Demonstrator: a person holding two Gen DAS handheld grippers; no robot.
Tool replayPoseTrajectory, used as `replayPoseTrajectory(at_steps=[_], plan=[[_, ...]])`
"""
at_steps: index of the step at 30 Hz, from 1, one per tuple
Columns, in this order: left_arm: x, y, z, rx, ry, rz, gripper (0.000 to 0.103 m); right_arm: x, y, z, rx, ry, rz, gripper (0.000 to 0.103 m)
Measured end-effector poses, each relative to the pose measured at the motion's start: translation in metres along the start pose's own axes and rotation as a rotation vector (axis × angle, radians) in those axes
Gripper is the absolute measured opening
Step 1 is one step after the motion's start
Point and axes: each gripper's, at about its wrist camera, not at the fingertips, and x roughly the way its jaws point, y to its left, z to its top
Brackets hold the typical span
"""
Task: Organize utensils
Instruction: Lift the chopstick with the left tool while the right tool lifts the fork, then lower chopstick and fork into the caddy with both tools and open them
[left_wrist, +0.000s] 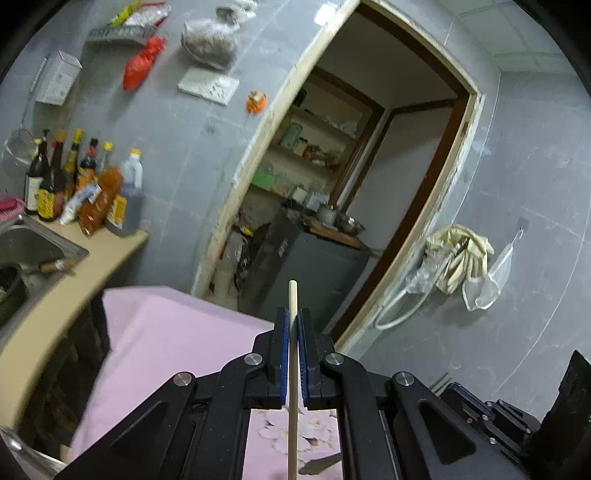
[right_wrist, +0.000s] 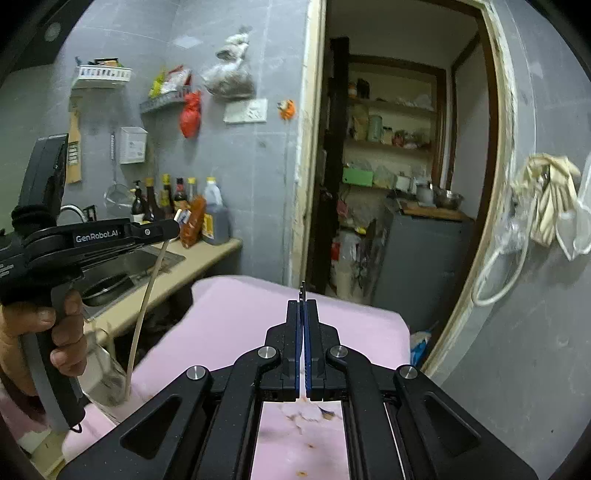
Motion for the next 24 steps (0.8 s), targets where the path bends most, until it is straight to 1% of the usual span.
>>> replayPoseTrajectory(at_steps=[4,7,9,13,18,21,24], plan=[[-0.027,0.023,0.018,0.004,-0.034,0.014,0.005,-0.012,0.024,0.019,0.025,-0.026,0.036,0.002],[-0.046,0.04,0.028,0.017,-0.052,0.039,0.005,-0.02,0.044,0.029,0.026,-0.049,0.069,0.002],[-0.06,0.051,0.032,0.022,-0.063,0.055,0.005,-0.022,0.058,0.031,0.012,-0.057,0.084,0.002],[-0.087,0.075,0.039,0.024,-0.093,0.087,0.005,-0.028,0.094,0.038,-0.063,-0.073,0.098,0.002],[-0.108,0.105,0.035,0.004,-0.131,0.117,0.005,-0.03,0.137,0.041,-0.14,-0.06,0.109,0.002],[-0.114,0.118,0.029,-0.005,-0.155,0.127,0.005,-0.028,0.157,0.039,-0.174,-0.034,0.106,0.002],[-0.119,0.131,0.017,-0.013,-0.198,0.136,0.005,-0.027,0.176,0.033,-0.214,-0.008,0.095,0.002]])
